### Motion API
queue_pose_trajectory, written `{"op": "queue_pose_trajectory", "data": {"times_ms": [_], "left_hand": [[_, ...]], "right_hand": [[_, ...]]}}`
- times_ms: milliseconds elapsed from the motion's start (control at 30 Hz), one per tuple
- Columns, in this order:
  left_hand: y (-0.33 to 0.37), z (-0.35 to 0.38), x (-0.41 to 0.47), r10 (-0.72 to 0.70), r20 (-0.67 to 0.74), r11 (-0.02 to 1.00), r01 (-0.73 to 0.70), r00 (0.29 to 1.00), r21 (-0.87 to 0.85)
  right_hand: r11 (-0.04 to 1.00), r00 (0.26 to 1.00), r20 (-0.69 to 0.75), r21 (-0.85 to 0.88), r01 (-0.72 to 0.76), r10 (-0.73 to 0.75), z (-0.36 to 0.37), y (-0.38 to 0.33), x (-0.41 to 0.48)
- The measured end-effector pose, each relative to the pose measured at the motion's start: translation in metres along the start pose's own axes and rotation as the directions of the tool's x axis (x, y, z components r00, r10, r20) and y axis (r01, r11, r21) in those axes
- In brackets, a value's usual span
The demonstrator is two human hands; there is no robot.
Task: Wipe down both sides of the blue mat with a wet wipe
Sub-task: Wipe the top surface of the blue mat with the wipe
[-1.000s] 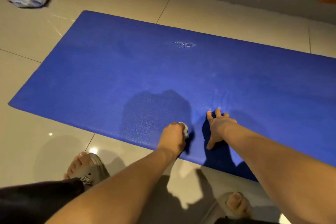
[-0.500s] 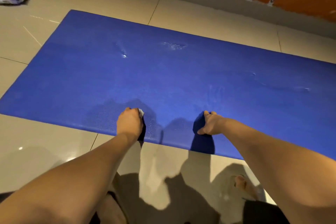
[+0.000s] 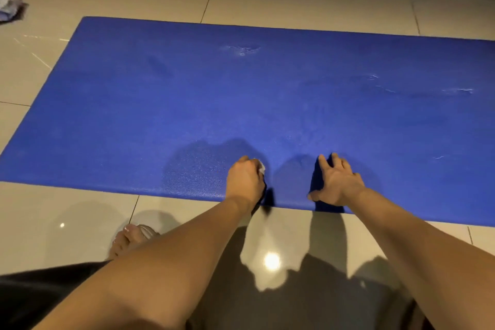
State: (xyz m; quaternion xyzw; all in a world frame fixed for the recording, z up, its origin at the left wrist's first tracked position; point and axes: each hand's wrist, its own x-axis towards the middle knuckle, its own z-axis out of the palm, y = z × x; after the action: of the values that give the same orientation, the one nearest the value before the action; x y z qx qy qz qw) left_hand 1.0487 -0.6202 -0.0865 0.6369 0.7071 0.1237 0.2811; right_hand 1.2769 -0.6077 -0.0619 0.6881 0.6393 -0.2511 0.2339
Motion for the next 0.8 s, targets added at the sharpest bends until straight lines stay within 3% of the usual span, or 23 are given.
{"op": "queue_pose_trajectory", "data": {"times_ms": [167,267,333,400,467,600,667,800], "left_hand": [[0.031,0.023,-0.014,0.183,0.162,0.981,-0.191,0.970,0.033],[0.025,0.018,-0.010,0.239,0.169,0.958,-0.260,0.956,0.121],[0.008,0.004,-0.006,0.259,0.096,0.939,-0.274,0.961,0.208],[-0.012,-0.015,-0.007,0.164,-0.015,0.961,-0.157,0.986,0.227],[-0.036,-0.030,-0.011,-0.039,-0.125,0.980,0.062,0.991,0.189],[-0.063,-0.039,-0.029,-0.287,-0.277,0.937,0.329,0.917,0.117],[-0.059,-0.031,-0.037,-0.336,-0.301,0.931,0.363,0.892,0.036],[-0.028,-0.002,-0.049,-0.282,-0.280,0.959,0.279,0.918,-0.053]], "right_hand": [[0.999,1.000,0.022,-0.051,0.018,-0.017,0.002,-0.001,0.004],[0.997,0.999,0.053,-0.079,0.019,-0.015,0.002,-0.004,0.004],[0.996,0.997,0.070,-0.090,0.025,-0.018,0.002,-0.005,0.004],[0.995,0.996,0.080,-0.098,0.033,-0.026,0.001,-0.005,0.003],[0.994,0.995,0.091,-0.101,0.039,-0.030,-0.001,-0.005,0.002],[0.991,0.994,0.106,-0.122,0.050,-0.037,-0.003,-0.005,0.000],[0.990,0.993,0.114,-0.134,0.051,-0.036,-0.004,-0.006,0.000],[0.983,0.991,0.126,-0.174,0.058,-0.036,-0.003,-0.007,0.002]]}}
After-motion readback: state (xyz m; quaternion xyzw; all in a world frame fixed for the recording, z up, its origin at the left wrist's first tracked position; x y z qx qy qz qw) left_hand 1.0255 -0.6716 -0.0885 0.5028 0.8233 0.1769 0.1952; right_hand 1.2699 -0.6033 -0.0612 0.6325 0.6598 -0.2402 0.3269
